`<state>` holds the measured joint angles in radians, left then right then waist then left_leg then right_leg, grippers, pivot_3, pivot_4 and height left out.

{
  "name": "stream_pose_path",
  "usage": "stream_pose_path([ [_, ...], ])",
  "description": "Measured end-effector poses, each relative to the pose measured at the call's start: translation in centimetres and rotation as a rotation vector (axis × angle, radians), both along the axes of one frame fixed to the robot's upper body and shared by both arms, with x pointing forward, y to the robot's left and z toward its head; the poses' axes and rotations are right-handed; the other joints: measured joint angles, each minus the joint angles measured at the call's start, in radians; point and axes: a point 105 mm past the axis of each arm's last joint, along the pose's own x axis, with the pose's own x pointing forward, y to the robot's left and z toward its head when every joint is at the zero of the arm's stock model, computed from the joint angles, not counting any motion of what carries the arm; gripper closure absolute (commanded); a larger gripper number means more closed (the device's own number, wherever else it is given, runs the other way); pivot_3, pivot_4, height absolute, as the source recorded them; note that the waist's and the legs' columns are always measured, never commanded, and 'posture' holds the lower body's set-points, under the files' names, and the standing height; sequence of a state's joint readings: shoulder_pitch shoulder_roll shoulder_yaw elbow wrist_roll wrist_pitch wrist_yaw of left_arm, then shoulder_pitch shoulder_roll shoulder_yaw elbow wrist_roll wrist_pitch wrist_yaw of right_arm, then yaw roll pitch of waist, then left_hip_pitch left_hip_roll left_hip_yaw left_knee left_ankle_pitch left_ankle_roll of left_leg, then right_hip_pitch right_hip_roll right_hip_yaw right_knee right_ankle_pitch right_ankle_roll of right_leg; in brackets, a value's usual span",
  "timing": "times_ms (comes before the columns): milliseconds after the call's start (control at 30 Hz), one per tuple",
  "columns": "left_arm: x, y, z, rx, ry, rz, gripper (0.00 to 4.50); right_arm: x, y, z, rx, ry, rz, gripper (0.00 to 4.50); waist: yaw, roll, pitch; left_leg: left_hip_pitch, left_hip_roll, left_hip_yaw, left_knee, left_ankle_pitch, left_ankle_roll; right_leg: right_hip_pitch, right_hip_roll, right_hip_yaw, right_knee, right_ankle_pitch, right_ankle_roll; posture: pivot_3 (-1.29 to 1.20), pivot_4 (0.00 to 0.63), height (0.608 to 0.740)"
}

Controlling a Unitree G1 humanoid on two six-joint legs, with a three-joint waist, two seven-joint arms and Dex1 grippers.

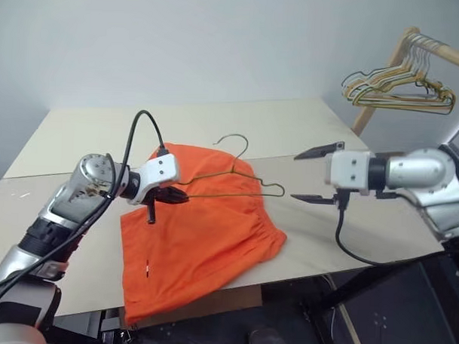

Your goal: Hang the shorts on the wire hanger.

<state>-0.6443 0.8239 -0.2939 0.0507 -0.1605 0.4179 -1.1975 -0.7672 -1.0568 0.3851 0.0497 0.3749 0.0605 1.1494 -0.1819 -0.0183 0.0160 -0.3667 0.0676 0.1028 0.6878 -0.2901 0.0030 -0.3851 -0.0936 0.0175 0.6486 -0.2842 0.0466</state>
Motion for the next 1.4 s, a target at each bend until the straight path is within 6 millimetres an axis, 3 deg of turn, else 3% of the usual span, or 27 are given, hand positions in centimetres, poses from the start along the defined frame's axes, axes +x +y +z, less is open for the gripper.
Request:
stream_pose_path([
  [100, -0.1, -0.3, 0.1, -0.011, 0.003, -0.02, 4.5, 0.9, 1.6, 0.2, -0.025, 0.133, -0.034, 0.01, 0.011, 0.0, 0.0, -0.002, 0.0, 0.0, 0.0, 0.0, 0.0, -0.002, 0.001, 0.0, 0.001, 0.0, 0.0, -0.09, 0.0, 0.74],
  [167, -0.2, -0.9, 0.3, -0.026, 0.0, -0.04, 4.5, 1.6, 2.4, -1.0, -0.053, 0.218, -0.082, 0.01, 0.024, 0.0, 0.0, -0.003, 0.0, 0.001, 0.0, 0.0, 0.0, -0.003, 0.001, -0.001, 0.0, 0.0, 0.0, -0.09, 0.0, 0.74],
  [300, -0.2, -0.9, 0.9, -0.048, -0.012, -0.045, 4.5, 2.5, 2.5, -3.4, -0.112, 0.297, -0.154, 0.01, 0.053, 0.0, 0.0, -0.012, 0.0, 0.004, 0.006, 0.002, -0.003, -0.008, 0.001, -0.003, 0.0, 0.0, 0.0, -0.09, 0.0, 0.74],
  [433, -0.2, -1.0, 1.1, -0.062, -0.014, -0.048, 4.5, 3.1, 2.9, -4.6, -0.146, 0.31, -0.187, 0.01, 0.071, 0.0, 0.0, -0.017, -0.001, 0.007, 0.01, 0.002, -0.004, -0.01, 0.0, -0.005, 0.001, 0.001, 0.001, -0.08, 0.0, 0.74],
  [567, -0.2, -1.1, 1.1, -0.066, -0.012, -0.052, 4.5, 3.3, 2.8, -5.1, -0.165, 0.323, -0.208, 0.91, 0.078, 0.0, 0.0, -0.017, -0.001, 0.007, 0.011, 0.002, -0.004, -0.011, 0.0, -0.005, 0.001, 0.001, 0.001, -0.09, 0.0, 0.74],
  [867, -0.2, -1.3, 1.2, -0.069, -0.017, -0.057, 4.5, 3.1, 3.1, -4.9, -0.171, 0.327, -0.195, 4.27, 0.081, 0.0, 0.0, -0.017, -0.001, 0.007, 0.011, 0.002, -0.004, -0.011, 0.001, -0.004, 0.002, 0.001, 0.001, -0.09, 0.0, 0.74],
  [900, -0.1, -1.2, 1.3, -0.069, -0.024, -0.05, 4.5, 2.9, 3.2, -4.9, -0.176, 0.33, -0.183, 4.49, 0.081, 0.0, 0.0, -0.017, 0.0, 0.007, 0.011, 0.002, -0.004, -0.011, 0.001, -0.005, 0.002, 0.001, 0.001, -0.09, 0.0, 0.74],
  [1100, -0.3, -1.1, 1.5, -0.057, -0.06, -0.087, 4.5, 2.0, 3.2, -4.9, -0.186, 0.337, -0.147, 4.49, 0.082, 0.0, 0.0, -0.017, 0.0, 0.007, 0.011, 0.002, -0.004, -0.011, 0.001, -0.005, 0.001, 0.001, 0.001, -0.09, 0.0, 0.74],
  [1233, -0.7, -1.4, 1.2, -0.089, -0.073, -0.121, 3.51, 0.0, 2.5, -5.4, -0.153, 0.4, -0.121, 4.5, 0.089, 0.0, 0.0, -0.018, -0.001, 0.006, 0.012, 0.002, -0.004, -0.01, 0.0, -0.006, 0.001, 0.001, 0.001, -0.09, 0.0, 0.74],
  [1400, -0.9, -0.8, 2.3, -0.181, -0.075, -0.128, 1.96, -2.7, -0.5, -6.4, -0.085, 0.535, -0.202, 4.5, 0.091, 0.0, 0.0, -0.018, -0.001, 0.006, 0.013, 0.001, -0.002, -0.01, 0.0, -0.006, 0.001, 0.001, 0.001, -0.1, 0.0, 0.74],
])
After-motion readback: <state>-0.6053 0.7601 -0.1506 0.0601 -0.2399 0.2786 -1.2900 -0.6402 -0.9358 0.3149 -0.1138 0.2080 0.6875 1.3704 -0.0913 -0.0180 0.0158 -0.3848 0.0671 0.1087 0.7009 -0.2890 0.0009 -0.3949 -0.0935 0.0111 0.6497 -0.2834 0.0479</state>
